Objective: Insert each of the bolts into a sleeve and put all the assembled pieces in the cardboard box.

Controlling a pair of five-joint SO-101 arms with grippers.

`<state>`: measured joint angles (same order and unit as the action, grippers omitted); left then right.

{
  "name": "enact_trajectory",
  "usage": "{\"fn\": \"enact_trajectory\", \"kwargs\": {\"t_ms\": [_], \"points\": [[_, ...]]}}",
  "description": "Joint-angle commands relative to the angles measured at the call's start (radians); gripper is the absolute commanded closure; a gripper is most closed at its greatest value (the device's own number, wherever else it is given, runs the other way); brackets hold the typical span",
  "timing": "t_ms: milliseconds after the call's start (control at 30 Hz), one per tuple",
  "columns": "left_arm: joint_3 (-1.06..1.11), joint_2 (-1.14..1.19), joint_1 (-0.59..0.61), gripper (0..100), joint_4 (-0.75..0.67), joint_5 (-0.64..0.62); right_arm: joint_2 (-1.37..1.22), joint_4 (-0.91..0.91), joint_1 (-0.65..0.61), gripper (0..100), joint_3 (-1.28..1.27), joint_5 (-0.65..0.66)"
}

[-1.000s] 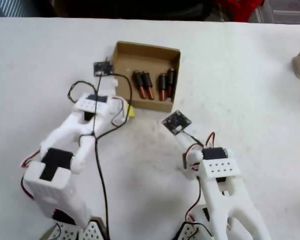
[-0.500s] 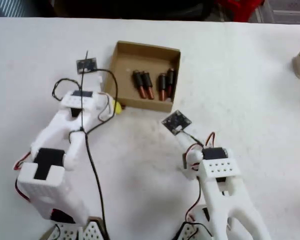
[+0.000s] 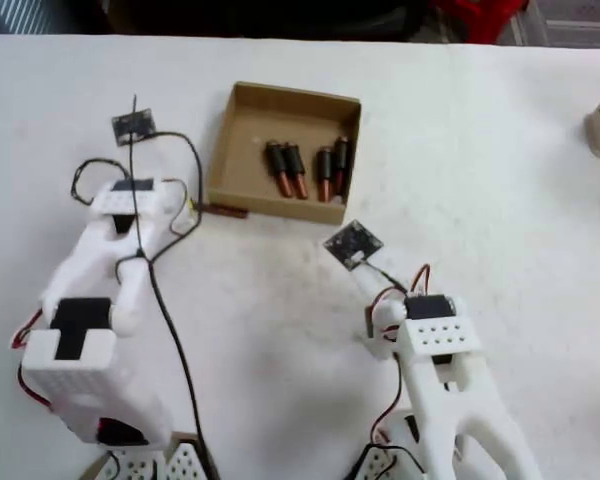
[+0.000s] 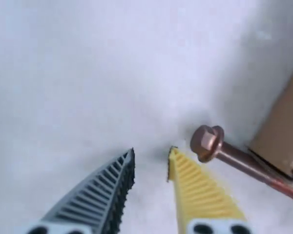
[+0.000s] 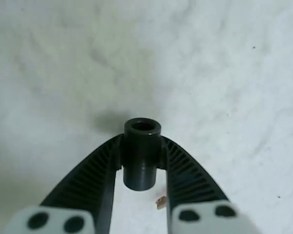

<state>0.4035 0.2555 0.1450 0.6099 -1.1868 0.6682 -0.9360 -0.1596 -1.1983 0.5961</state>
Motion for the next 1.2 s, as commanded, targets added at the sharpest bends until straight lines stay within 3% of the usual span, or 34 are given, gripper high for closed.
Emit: {"fn": "enact_trajectory", "kwargs": {"t_ms": [0, 233, 400, 467, 1167], "points": [[-0.032, -0.062, 0.008, 76, -0.018, 0.012, 0.022, 0.013, -0.008, 98.1, -0.003, 0.014], [0.006, -0.191, -0.099, 79, 0.123, 0.015, 0.022, 0.013, -0.008, 98.1, -0.006, 0.014], [0.071, -0.231, -0.068, 99, 0.000, 0.064, 0.022, 0.013, -0.008, 98.1, -0.006, 0.014], [0.074, -0.213, -0.064, 96, -0.015, 0.069, 0.022, 0.013, -0.008, 98.1, -0.006, 0.014], [-0.209, 0.084, -0.120, 98, -0.021, 0.074, 0.022, 0.013, -0.008, 98.1, -0.006, 0.014]]}}
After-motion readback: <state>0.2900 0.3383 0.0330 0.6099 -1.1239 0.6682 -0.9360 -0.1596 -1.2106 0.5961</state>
